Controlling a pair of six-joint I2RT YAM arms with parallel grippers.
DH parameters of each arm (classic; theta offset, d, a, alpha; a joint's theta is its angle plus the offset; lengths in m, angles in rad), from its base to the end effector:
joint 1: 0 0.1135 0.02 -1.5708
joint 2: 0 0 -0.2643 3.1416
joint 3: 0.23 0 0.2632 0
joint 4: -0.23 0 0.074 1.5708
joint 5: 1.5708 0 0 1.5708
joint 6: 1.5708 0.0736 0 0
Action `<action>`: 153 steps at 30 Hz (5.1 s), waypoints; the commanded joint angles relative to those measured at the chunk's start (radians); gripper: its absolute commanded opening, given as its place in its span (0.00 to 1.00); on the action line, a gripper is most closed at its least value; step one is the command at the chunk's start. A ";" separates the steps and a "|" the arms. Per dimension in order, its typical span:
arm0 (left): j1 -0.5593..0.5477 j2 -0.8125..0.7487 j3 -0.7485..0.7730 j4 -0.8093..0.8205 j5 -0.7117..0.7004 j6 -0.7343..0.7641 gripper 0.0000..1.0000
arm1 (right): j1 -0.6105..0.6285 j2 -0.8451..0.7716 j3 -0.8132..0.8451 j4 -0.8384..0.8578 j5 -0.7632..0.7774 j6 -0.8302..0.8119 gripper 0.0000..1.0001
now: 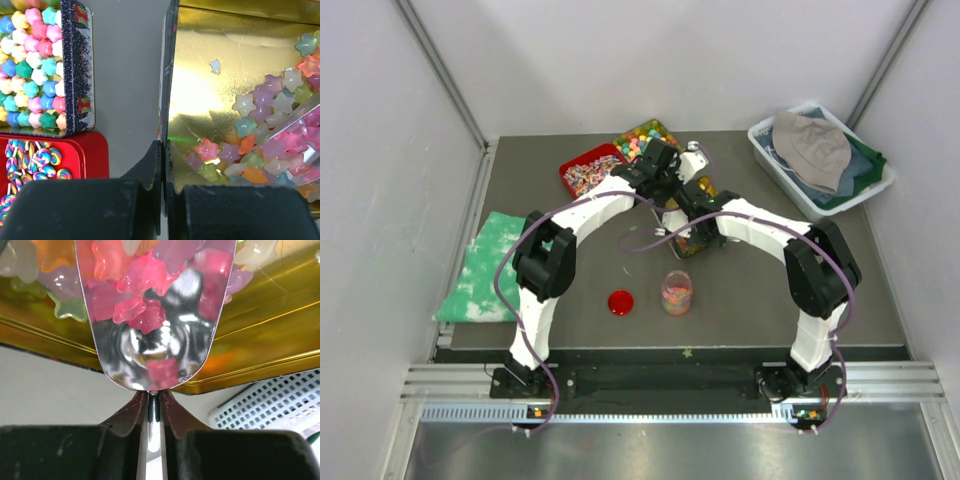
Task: Pack the candies
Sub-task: Scoop the fake candies from the storage box, then place the fake candies in the packing bottle.
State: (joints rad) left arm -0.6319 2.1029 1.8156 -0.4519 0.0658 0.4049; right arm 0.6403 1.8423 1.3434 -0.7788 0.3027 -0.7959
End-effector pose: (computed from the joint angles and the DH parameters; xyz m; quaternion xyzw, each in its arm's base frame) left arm 0.4214 -0.3145 0.2269 0.4646 0.7876 -0.0756 0.3977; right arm 0.3229 0.2132 0.1601 -0.6269 0.7510 -0.1599 0.1323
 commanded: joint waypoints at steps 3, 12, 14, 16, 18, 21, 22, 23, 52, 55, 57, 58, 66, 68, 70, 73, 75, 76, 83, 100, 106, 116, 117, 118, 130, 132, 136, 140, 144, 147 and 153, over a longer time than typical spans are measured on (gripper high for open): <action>-0.008 -0.073 0.022 0.104 0.040 -0.078 0.00 | 0.019 0.055 0.060 0.036 -0.004 0.110 0.00; -0.008 -0.077 0.010 0.108 0.032 -0.087 0.00 | 0.042 0.078 0.077 0.081 0.001 0.152 0.00; -0.009 -0.076 0.008 0.110 0.034 -0.090 0.00 | 0.045 0.087 0.097 0.092 0.007 0.168 0.00; -0.008 -0.075 0.008 0.108 0.035 -0.095 0.00 | 0.051 0.103 0.118 0.098 0.018 0.182 0.00; -0.009 -0.075 0.007 0.110 0.040 -0.098 0.00 | 0.055 0.113 0.134 0.099 0.019 0.192 0.00; -0.008 -0.076 0.007 0.107 0.043 -0.106 0.00 | 0.065 0.121 0.160 0.119 0.038 0.205 0.00; -0.009 -0.080 0.007 0.107 0.045 -0.106 0.00 | 0.067 0.123 0.166 0.124 0.044 0.208 0.00; -0.009 -0.080 0.007 0.107 0.043 -0.107 0.00 | 0.068 0.123 0.172 0.125 0.041 0.216 0.00; 0.038 -0.040 -0.026 0.136 0.048 -0.144 0.00 | 0.065 -0.132 -0.066 0.274 0.012 0.170 0.00; 0.051 -0.026 -0.007 0.131 0.052 -0.146 0.00 | 0.067 -0.137 -0.084 0.283 0.024 0.141 0.00; 0.058 -0.020 0.004 0.125 0.058 -0.150 0.00 | 0.065 -0.143 -0.096 0.292 0.024 0.130 0.00; 0.060 -0.011 0.011 0.127 0.063 -0.155 0.00 | 0.067 -0.146 -0.099 0.297 0.024 0.123 0.00; 0.067 0.017 0.025 0.142 0.057 -0.161 0.00 | 0.067 -0.170 -0.122 0.315 0.029 0.121 0.00; 0.072 0.023 0.027 0.145 0.055 -0.158 0.00 | 0.065 -0.179 -0.127 0.320 0.032 0.118 0.00; 0.075 0.029 0.027 0.151 0.055 -0.161 0.00 | 0.065 -0.190 -0.128 0.325 0.033 0.118 0.00; 0.084 0.035 0.027 0.160 0.057 -0.167 0.00 | 0.065 -0.193 -0.124 0.323 0.045 0.116 0.00; 0.087 0.042 0.025 0.165 0.055 -0.167 0.03 | 0.061 -0.199 -0.125 0.323 0.050 0.115 0.00; 0.090 0.045 0.027 0.168 0.055 -0.166 0.07 | 0.059 -0.201 -0.127 0.323 0.052 0.115 0.00; 0.103 0.068 0.028 0.183 0.062 -0.175 0.16 | 0.039 -0.225 -0.144 0.342 0.075 0.113 0.00; 0.153 0.138 0.085 0.180 0.066 -0.213 0.57 | 0.015 -0.454 -0.148 0.115 -0.006 0.093 0.00; 0.210 0.083 0.145 0.105 0.100 -0.242 0.99 | 0.015 -0.563 -0.202 -0.002 -0.086 0.047 0.00; 0.251 -0.201 -0.130 0.027 0.108 -0.198 0.99 | 0.050 -0.672 -0.214 -0.144 -0.126 -0.077 0.00; 0.253 -0.214 -0.143 0.022 0.104 -0.199 0.99 | 0.053 -0.680 -0.201 -0.172 -0.123 -0.081 0.00; 0.255 -0.227 -0.163 0.006 0.103 -0.201 0.99 | 0.059 -0.686 -0.193 -0.192 -0.119 -0.086 0.00; 0.304 -0.310 -0.202 -0.102 0.166 -0.181 0.99 | 0.194 -0.710 -0.079 -0.384 -0.039 -0.132 0.00; 0.319 -0.319 -0.217 -0.103 0.175 -0.179 0.99 | 0.212 -0.698 -0.052 -0.401 -0.028 -0.132 0.00; 0.343 -0.351 -0.254 -0.096 0.187 -0.181 0.99 | 0.254 -0.670 -0.039 -0.413 -0.019 -0.132 0.00; 0.374 -0.368 -0.286 -0.085 0.195 -0.181 0.99 | 0.280 -0.650 -0.039 -0.419 -0.020 -0.129 0.00; 0.400 -0.379 -0.302 -0.087 0.204 -0.184 0.99 | 0.302 -0.631 -0.036 -0.418 -0.024 -0.128 0.00; 0.414 -0.388 -0.306 -0.087 0.209 -0.183 0.99 | 0.315 -0.615 -0.033 -0.421 -0.027 -0.124 0.00; 0.426 -0.399 -0.317 -0.087 0.213 -0.186 0.99 | 0.331 -0.607 -0.049 -0.418 -0.014 -0.128 0.00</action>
State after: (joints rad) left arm -0.2123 1.7668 1.5108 -0.5507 0.2546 0.2119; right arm 0.9482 1.2388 1.2636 -1.2018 0.2764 -0.9230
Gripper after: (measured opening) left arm 0.987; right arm 0.097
